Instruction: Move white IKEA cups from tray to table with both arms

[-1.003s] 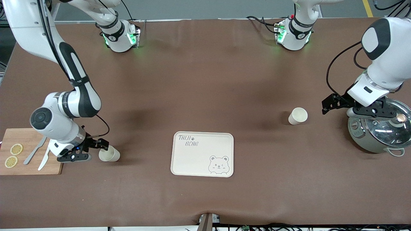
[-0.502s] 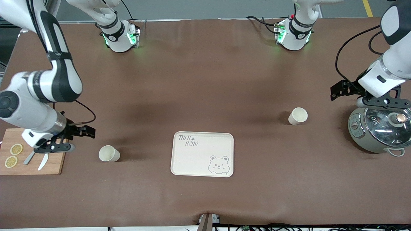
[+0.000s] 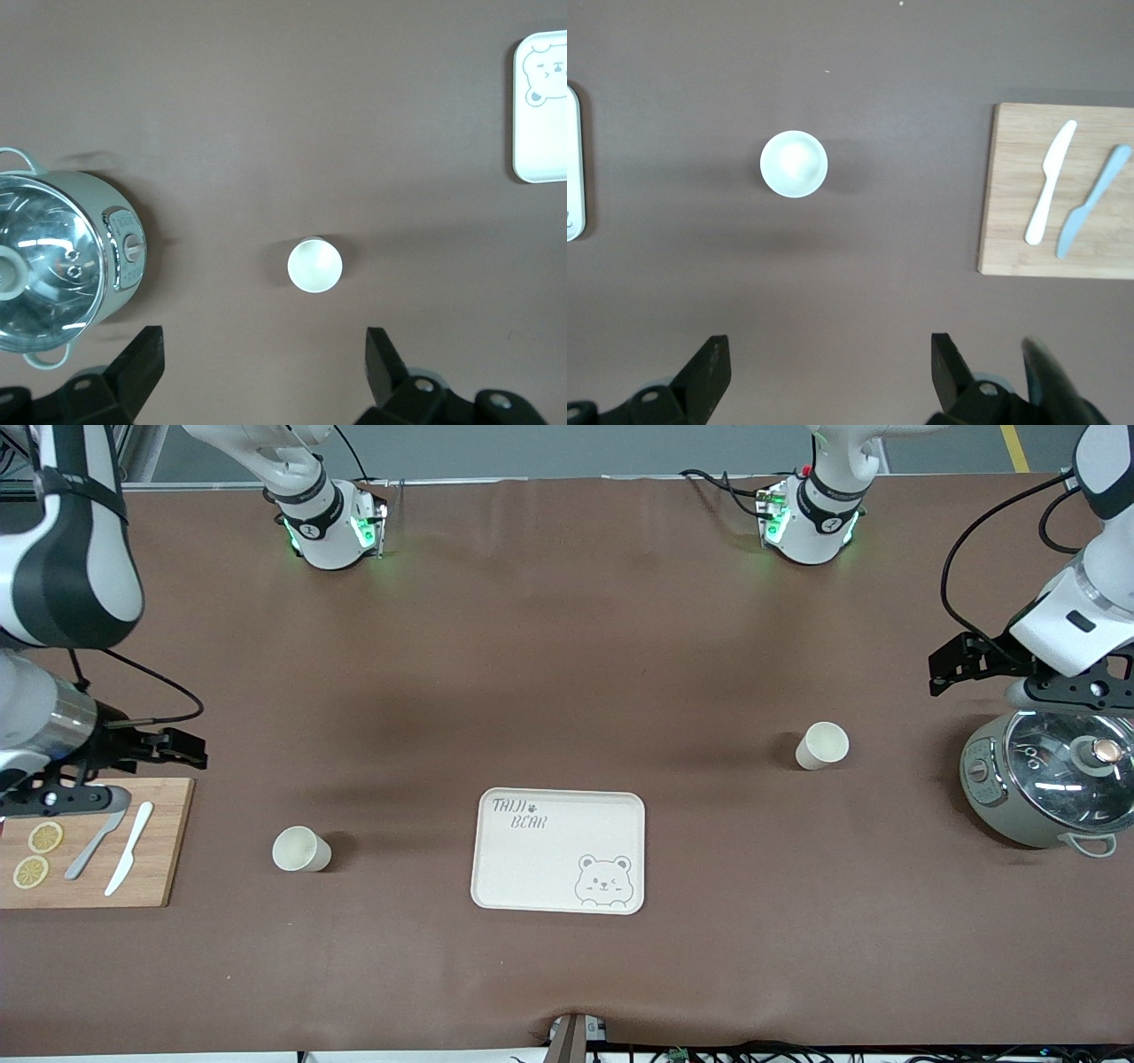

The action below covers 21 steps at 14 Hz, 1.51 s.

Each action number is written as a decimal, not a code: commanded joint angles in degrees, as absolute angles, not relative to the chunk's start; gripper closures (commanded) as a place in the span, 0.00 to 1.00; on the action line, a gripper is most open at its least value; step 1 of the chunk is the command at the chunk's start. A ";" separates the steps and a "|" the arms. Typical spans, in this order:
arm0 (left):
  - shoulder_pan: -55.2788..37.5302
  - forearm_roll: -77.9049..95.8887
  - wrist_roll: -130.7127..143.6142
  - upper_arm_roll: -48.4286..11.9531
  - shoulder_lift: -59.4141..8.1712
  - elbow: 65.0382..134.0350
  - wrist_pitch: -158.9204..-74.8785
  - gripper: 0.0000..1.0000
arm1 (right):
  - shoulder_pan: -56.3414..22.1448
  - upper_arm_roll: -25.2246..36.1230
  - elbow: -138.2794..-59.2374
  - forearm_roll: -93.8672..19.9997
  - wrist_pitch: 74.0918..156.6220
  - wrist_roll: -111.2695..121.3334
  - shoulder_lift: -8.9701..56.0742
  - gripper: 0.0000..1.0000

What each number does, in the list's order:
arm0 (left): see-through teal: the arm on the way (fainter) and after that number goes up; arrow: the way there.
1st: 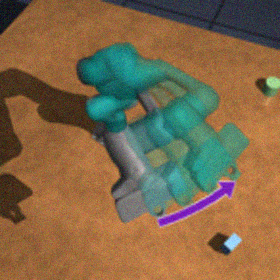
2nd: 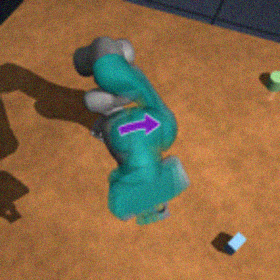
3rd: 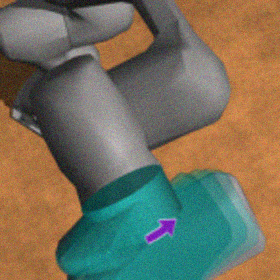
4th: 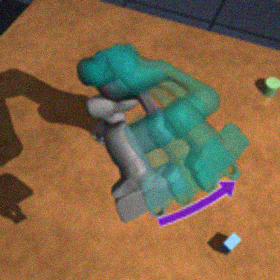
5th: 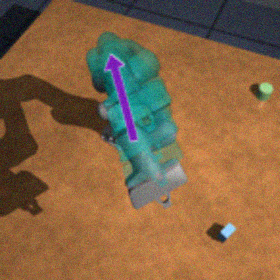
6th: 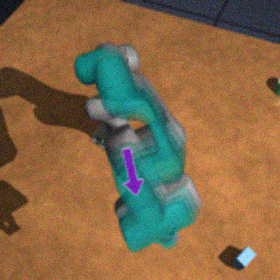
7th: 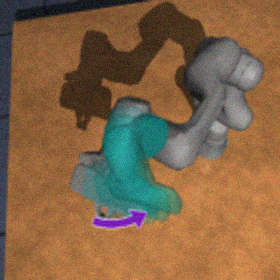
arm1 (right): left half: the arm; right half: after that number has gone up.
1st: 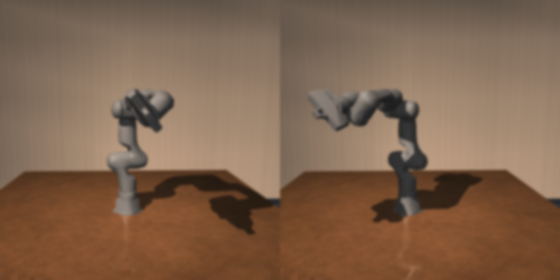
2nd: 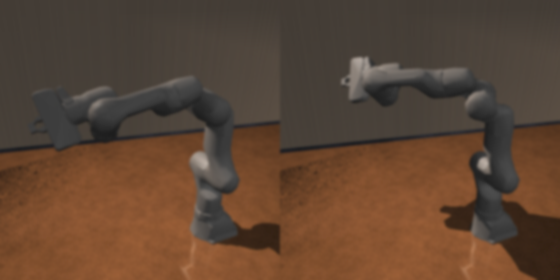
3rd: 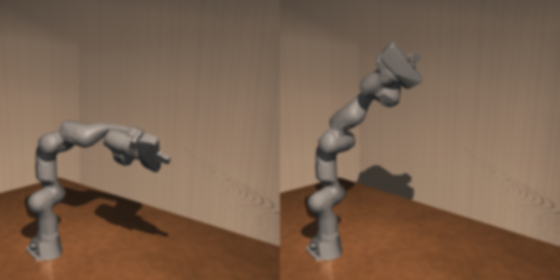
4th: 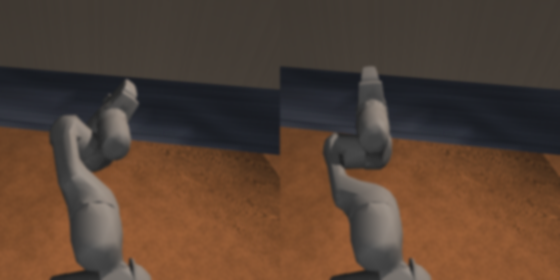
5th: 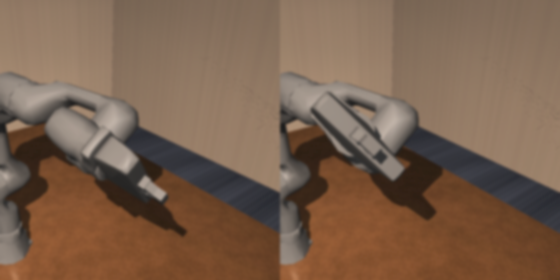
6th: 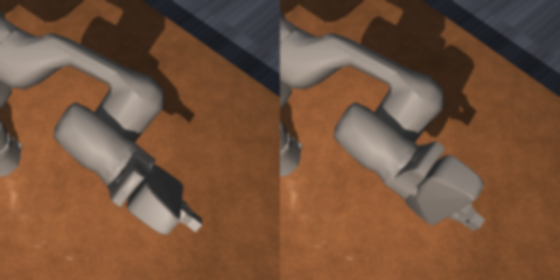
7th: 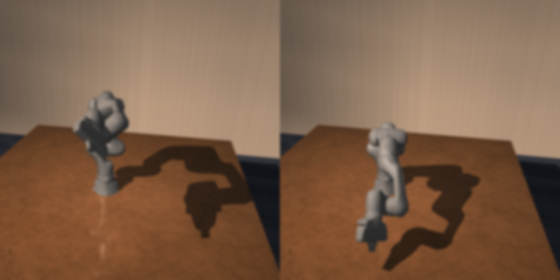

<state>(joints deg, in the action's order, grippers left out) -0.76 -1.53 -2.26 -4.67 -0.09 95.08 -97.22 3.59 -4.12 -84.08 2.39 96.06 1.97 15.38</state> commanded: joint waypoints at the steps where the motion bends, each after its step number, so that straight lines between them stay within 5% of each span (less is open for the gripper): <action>1: -3.33 -2.64 -1.15 -4.49 -0.35 92.38 -94.14 0.00 | 6.50 -4.83 -79.38 1.32 92.38 5.25 16.00 0.00; 12: -4.83 -1.58 2.73 -3.34 1.85 89.65 -89.39 0.00 | 8.70 -5.45 -76.73 1.41 90.26 7.92 16.00 0.00; 21: -4.92 0.35 1.14 0.62 2.99 89.74 -88.07 0.00 | 3.17 -5.63 -76.73 1.32 88.33 -5.53 15.21 0.00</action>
<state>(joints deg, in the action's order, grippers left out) -4.40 -0.47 1.64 0.16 2.34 90.00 -89.13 4.03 -5.67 -77.52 2.26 89.33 -3.07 15.39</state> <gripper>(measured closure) 0.000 0.000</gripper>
